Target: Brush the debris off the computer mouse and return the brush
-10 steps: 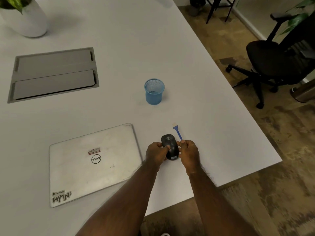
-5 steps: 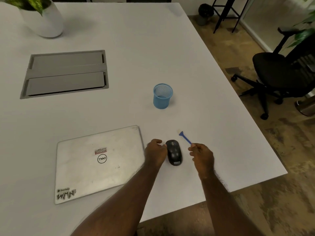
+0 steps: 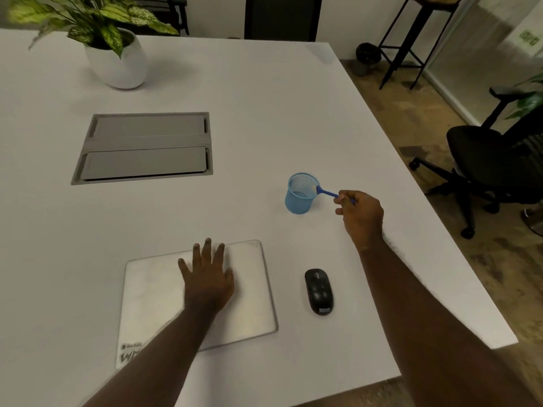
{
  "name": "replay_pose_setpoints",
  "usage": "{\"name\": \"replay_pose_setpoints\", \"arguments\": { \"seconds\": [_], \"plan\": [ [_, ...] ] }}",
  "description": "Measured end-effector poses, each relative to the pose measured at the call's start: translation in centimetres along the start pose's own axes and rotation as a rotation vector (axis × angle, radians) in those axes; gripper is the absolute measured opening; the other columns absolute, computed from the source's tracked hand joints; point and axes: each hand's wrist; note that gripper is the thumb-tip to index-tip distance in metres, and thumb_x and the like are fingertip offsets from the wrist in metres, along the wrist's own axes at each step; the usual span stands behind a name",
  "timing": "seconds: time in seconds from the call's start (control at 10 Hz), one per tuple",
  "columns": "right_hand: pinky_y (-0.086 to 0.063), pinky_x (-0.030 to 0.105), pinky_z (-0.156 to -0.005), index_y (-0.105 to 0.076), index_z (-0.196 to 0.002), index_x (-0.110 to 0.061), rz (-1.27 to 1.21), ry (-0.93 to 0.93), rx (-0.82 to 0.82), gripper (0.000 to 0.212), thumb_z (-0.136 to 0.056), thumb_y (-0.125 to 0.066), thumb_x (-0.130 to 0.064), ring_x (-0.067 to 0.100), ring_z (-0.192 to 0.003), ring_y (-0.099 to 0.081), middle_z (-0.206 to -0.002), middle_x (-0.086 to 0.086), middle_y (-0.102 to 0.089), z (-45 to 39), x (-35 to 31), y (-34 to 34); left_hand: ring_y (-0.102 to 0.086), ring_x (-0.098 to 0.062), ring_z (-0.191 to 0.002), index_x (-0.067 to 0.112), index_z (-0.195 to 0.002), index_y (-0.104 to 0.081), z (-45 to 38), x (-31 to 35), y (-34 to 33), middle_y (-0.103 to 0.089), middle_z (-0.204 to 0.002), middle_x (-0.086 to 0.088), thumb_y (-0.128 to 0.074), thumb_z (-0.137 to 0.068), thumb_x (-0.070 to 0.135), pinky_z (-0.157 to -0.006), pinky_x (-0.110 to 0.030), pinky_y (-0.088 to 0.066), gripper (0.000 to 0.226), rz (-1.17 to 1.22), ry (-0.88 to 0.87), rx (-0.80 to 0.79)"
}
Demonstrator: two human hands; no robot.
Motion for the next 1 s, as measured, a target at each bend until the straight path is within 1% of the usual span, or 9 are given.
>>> {"name": "replay_pose_setpoints", "arguments": {
  "seconds": [0.1, 0.2, 0.3, 0.4, 0.5, 0.6, 0.7, 0.9, 1.0],
  "plan": [
    [-0.059, 0.042, -0.079, -0.072, -0.101, -0.009, 0.15, 0.042, -0.011, 0.021, -0.093, -0.056, -0.02, 0.028, -0.082, -0.071, -0.096, 0.009, -0.074, -2.4, -0.7, -2.5, -0.034, -0.043, -0.139, 0.011, -0.145, -0.042, -0.4, -2.3, -0.7, -0.033, -0.154, -0.02, -0.04, -0.089, 0.042, -0.099, -0.069, -0.027, 0.063, -0.028, -0.003, -0.015],
    [-0.056, 0.035, -0.071, -0.073, -0.095, -0.013, 0.369, 0.066, -0.029, 0.023, -0.091, -0.054, -0.025, 0.027, -0.08, -0.068, -0.092, 0.009, -0.074, -3.9, -0.9, -4.6, -0.029, -0.041, -0.142, 0.012, -0.147, -0.038, -0.5, -3.9, -1.6, -0.027, -0.157, -0.018, -0.038, -0.091, 0.044, -0.101, -0.069, -0.024, 0.064, -0.013, -0.034, -0.028],
    [-0.042, 0.028, -0.062, -0.073, -0.095, -0.011, 0.581, 0.079, -0.07, 0.027, -0.092, -0.05, -0.024, 0.028, -0.08, -0.064, -0.092, 0.011, -0.072, -4.7, -1.0, -6.4, -0.025, -0.039, -0.144, 0.014, -0.148, -0.035, -0.3, -4.7, -2.4, -0.022, -0.159, -0.015, -0.037, -0.091, 0.045, -0.104, -0.069, -0.02, 0.065, 0.0, -0.048, -0.048],
    [-0.04, 0.027, -0.063, -0.072, -0.099, -0.013, 0.713, 0.099, -0.078, 0.028, -0.092, -0.048, -0.025, 0.031, -0.087, -0.065, -0.098, 0.011, -0.072, -4.9, -1.0, -7.8, -0.023, -0.037, -0.145, 0.016, -0.149, -0.033, 0.2, -5.3, -2.8, -0.02, -0.16, -0.014, -0.035, -0.091, 0.046, -0.105, -0.07, -0.02, 0.066, 0.031, -0.05, -0.057],
    [-0.043, 0.029, -0.068, -0.071, -0.101, -0.016, 0.793, 0.128, -0.071, 0.026, -0.092, -0.05, -0.027, 0.033, -0.091, -0.065, -0.103, 0.011, -0.071, -4.7, -1.3, -8.5, -0.022, -0.035, -0.146, 0.017, -0.15, -0.031, 0.2, -5.6, -3.0, -0.02, -0.16, -0.013, -0.035, -0.091, 0.046, -0.106, -0.07, -0.02, 0.066, 0.043, -0.057, -0.052],
    [-0.048, 0.034, -0.084, -0.066, -0.12, -0.023, 0.807, 0.119, -0.104, 0.035, -0.09, -0.055, -0.036, 0.032, -0.108, -0.062, -0.121, 0.007, -0.067, -3.9, -1.9, -8.2, -0.023, -0.035, -0.146, 0.018, -0.151, -0.03, 0.2, -5.6, -2.9, -0.019, -0.161, -0.012, -0.034, -0.092, 0.046, -0.105, -0.07, -0.022, 0.065, 0.051, -0.048, -0.072],
    [-0.047, 0.036, -0.091, -0.059, -0.13, -0.024, 0.751, 0.11, -0.105, 0.044, -0.09, -0.057, -0.041, 0.03, -0.115, -0.059, -0.13, 0.005, -0.063, -2.4, -2.4, -7.1, -0.026, -0.036, -0.145, 0.018, -0.15, -0.032, 0.5, -5.6, -2.5, -0.022, -0.16, -0.012, -0.034, -0.091, 0.046, -0.104, -0.07, -0.024, 0.065, 0.05, -0.044, -0.082],
    [-0.047, 0.035, -0.087, -0.06, -0.127, -0.021, 0.717, 0.189, -0.126, 0.039, -0.092, -0.055, -0.038, 0.029, -0.112, -0.06, -0.126, 0.006, -0.065, 2.4, -3.4, -2.7, -0.028, -0.036, -0.144, 0.017, -0.148, -0.035, 2.2, -5.6, 1.0, -0.027, -0.158, -0.013, -0.025, -0.095, 0.048, -0.103, -0.07, -0.026, 0.063, 0.032, -0.024, 0.007],
    [-0.044, 0.036, -0.096, -0.056, -0.131, -0.023, 0.729, 0.203, -0.187, 0.042, -0.093, -0.053, -0.039, 0.026, -0.12, -0.056, -0.133, 0.004, -0.06, 5.8, -3.2, -0.5, -0.029, -0.036, -0.143, 0.018, -0.149, -0.033, 3.9, -5.0, 3.5, -0.029, -0.157, -0.013, -0.013, -0.097, 0.05, -0.102, -0.07, -0.028, 0.065, 0.045, -0.006, 0.047]
  ]
}}
Point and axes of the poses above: each hand's wrist, its own z-axis away from the middle knuckle, its own y-axis out of the back of the hand, x = y × z
